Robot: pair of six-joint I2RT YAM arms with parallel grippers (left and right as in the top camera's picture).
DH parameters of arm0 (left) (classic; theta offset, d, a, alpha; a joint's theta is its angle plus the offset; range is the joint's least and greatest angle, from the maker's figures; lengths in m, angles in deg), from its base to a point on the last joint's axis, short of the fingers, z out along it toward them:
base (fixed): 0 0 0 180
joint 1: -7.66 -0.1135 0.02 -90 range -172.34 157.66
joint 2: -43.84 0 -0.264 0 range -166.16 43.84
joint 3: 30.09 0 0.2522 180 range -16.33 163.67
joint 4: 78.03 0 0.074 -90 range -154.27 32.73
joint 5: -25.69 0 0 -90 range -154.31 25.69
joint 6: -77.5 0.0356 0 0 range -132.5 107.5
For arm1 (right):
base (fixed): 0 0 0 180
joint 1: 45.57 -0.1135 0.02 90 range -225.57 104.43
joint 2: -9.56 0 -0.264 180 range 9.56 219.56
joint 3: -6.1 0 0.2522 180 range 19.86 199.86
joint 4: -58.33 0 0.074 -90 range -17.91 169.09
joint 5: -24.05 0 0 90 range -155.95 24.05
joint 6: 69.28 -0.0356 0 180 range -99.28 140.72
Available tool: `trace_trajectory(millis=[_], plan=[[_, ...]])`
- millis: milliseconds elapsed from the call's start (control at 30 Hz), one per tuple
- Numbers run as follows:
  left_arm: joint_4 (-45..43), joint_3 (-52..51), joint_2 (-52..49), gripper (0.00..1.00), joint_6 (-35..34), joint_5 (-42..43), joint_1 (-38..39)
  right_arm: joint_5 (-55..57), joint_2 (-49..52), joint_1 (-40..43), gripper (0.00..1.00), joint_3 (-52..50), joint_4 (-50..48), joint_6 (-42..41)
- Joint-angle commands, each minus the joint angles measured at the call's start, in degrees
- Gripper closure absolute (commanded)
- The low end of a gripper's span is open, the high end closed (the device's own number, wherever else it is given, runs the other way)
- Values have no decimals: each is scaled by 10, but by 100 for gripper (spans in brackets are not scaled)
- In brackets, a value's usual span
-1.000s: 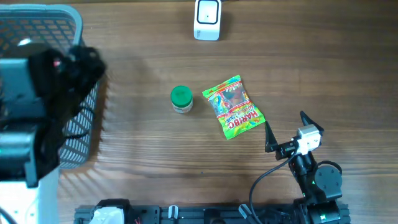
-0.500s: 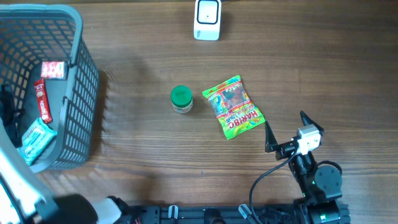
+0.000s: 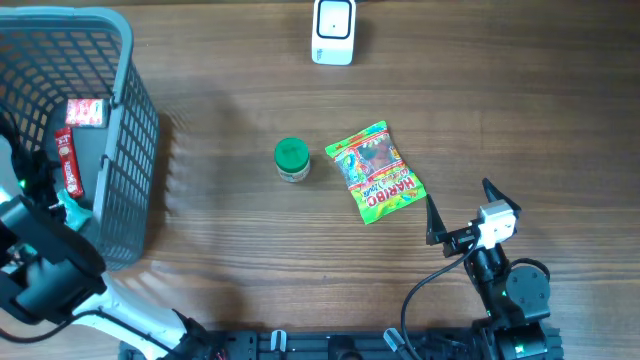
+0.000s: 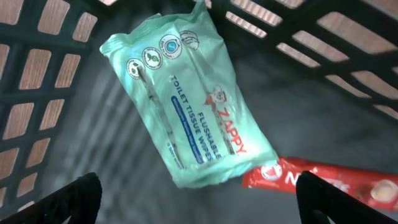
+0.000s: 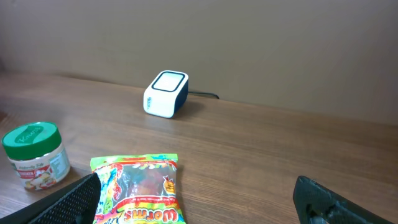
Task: Scan the item barcode
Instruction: 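Reach the left gripper into the basket and grasp the toilet tissue pack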
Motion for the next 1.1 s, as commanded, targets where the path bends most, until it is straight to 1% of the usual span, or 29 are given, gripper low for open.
trace_trajectory(millis=[0,33,133,233,300,467,500,533,567,600,633,700,767,867,900,1000,1067], plan=[[-8,-4,-34,3,-37,-26,-5,6,-2,-2,0,-1,-1,1],[-13,-7,-42,1,-37,-28,-5,6,-2,-2,0,-1,-1,1],[-43,-31,-53,0,-38,-28,-5,6,-2,-2,0,-1,-1,2],[-106,-89,-53,0,-38,-26,-5,6,-2,-2,0,-1,-1,2],[-126,-119,-53,0,-38,-20,-5,6,-2,-2,0,-1,-1,1],[-209,-213,-53,0,-38,-14,-5,6,-2,-2,1,-1,-1,2],[-224,-231,-53,8,-38,-10,-5,6,-2,-2,0,-1,-1,1],[-231,-240,-53,22,-38,-9,-5,6,-2,-2,0,0,-1,1],[-231,-243,-53,29,-37,-10,-5,6,-2,-2,0,-1,-1,2],[-231,-243,-53,34,-37,-10,-5,6,-2,-2,0,-1,-1,1],[-231,-243,-51,43,-33,-7,-5,6,-2,-2,0,-1,-1,2],[-225,-243,-49,53,-31,3,-5,6,-2,-2,0,-1,-1,2],[-225,-238,-43,53,-11,20,-5,6,-2,-2,0,-1,-1,2],[-222,-214,-15,53,48,65,-5,6,-2,-2,0,-1,-1,2],[-215,-203,0,53,58,77,-5,6,-2,-2,0,-1,-1,1],[-162,-149,75,53,65,90,-5,6,-2,-2,0,-1,-1,2],[-144,-118,131,51,96,113,-5,6,-2,-2,1,-1,-1,2]])
